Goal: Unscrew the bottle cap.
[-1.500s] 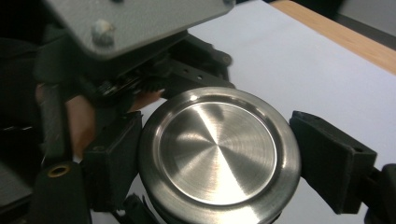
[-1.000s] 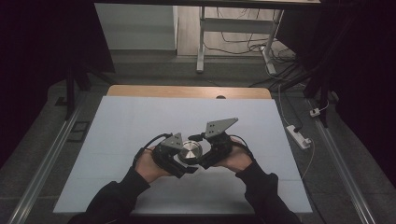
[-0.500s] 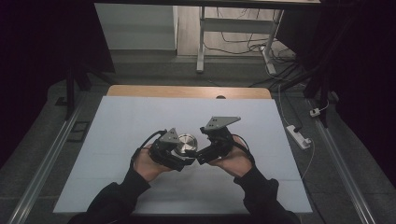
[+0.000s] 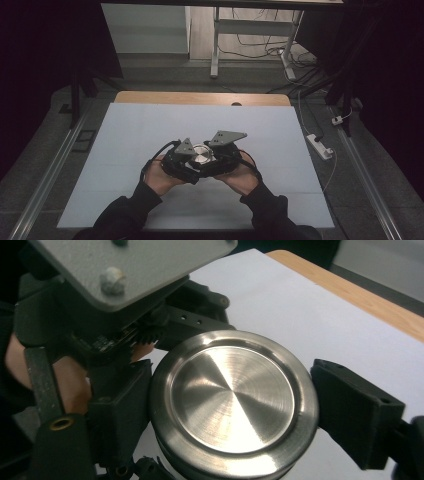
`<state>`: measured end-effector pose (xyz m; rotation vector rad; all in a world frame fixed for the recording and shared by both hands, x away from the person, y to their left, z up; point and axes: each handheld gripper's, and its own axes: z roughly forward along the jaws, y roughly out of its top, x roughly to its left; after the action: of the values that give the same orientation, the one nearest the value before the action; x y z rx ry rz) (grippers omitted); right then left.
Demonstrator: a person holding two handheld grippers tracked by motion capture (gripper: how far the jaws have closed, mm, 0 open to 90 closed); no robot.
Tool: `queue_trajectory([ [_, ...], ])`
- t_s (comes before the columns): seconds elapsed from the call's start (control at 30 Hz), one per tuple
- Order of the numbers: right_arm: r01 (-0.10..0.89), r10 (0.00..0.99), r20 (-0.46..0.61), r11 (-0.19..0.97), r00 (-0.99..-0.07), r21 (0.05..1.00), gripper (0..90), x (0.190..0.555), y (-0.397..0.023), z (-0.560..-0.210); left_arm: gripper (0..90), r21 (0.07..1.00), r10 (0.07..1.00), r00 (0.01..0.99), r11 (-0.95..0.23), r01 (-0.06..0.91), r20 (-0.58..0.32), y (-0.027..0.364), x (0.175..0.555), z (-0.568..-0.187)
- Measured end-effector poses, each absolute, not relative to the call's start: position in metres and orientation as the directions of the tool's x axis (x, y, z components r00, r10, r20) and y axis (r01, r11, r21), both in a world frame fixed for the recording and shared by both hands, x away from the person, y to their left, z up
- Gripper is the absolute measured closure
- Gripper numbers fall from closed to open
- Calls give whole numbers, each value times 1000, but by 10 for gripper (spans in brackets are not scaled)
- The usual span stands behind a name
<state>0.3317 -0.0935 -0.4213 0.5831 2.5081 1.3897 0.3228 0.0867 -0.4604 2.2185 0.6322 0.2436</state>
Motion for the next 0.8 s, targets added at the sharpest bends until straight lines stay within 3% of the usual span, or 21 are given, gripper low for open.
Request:
queue_trajectory([
  [0.23, 228, 343, 59, 478, -938, 848, 195, 338, -101, -422, 153, 750, 418, 907, -581, 316, -59, 91, 324, -460],
  [0.53, 96, 65, 73, 476, -995, 874, 194, 343, -119, -421, 153, 768, 268, 961, -601, 222, -68, 88, 318, -457],
  [0.63, 97, 64, 76, 473, -995, 875, 183, 344, -121, -420, 153, 773, 278, 959, -594, 222, -62, 88, 317, -457],
  [0.8, 193, 196, 120, 414, -973, 890, 53, 344, -123, -409, 153, 780, 377, 924, -562, 275, -54, 93, 320, -455],
])
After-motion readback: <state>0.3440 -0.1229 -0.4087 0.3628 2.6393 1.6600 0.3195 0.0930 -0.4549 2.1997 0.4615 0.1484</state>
